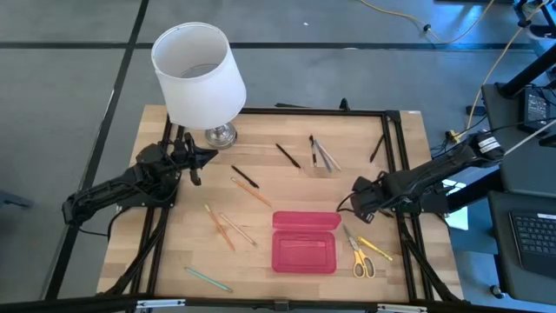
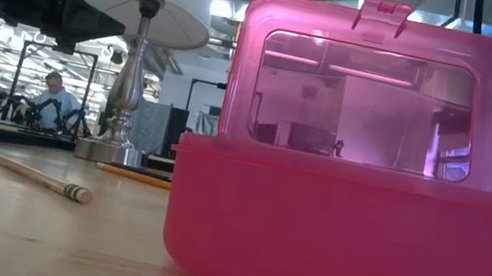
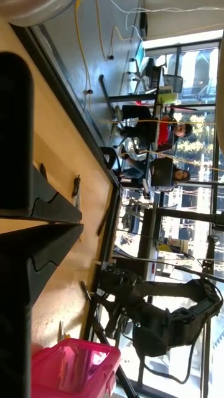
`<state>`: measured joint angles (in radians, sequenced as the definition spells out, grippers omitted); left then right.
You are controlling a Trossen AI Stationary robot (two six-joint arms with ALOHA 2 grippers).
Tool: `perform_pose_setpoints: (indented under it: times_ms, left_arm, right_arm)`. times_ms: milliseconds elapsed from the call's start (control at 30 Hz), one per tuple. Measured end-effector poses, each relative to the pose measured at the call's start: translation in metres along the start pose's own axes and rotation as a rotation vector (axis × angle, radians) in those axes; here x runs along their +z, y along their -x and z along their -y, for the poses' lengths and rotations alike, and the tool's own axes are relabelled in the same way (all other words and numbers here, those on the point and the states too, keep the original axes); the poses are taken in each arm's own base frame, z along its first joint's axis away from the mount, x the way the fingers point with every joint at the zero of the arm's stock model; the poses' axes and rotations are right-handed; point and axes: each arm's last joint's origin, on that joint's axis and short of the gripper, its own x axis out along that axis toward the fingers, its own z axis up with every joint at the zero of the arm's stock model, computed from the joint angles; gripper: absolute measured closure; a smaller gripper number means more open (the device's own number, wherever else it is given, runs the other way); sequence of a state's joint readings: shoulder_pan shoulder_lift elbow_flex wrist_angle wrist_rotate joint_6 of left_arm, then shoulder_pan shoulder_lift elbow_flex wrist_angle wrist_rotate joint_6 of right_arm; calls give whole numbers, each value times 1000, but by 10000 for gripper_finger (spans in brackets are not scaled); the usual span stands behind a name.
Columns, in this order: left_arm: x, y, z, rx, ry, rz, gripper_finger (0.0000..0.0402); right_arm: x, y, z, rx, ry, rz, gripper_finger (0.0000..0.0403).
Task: Pick & place school supplies into a supply box
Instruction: Put the transparent pen into the pink supply box
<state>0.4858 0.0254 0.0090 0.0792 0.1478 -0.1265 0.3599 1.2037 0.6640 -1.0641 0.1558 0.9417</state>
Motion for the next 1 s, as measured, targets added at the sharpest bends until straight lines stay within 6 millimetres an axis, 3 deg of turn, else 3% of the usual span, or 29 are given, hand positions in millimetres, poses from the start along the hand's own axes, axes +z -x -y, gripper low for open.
perform_pose_setpoints:
  times_ms: [300, 667, 900, 1000]
  left_arm:
    - [0, 0, 0, 0, 0, 0, 392]
    - [0, 0, 0, 1, 0, 0, 389]
    - [0, 0, 0, 1, -1, 0, 393]
    - [0, 0, 0, 1, -1, 0, 393]
  right_arm:
    - [-1, -1, -2, 30, -23, -42, 275]
    - [2, -1, 1, -47, -39, 69, 210]
    - [4, -3, 3, -48, -70, 55, 218]
    - [1, -13, 8, -42, -87, -19, 229]
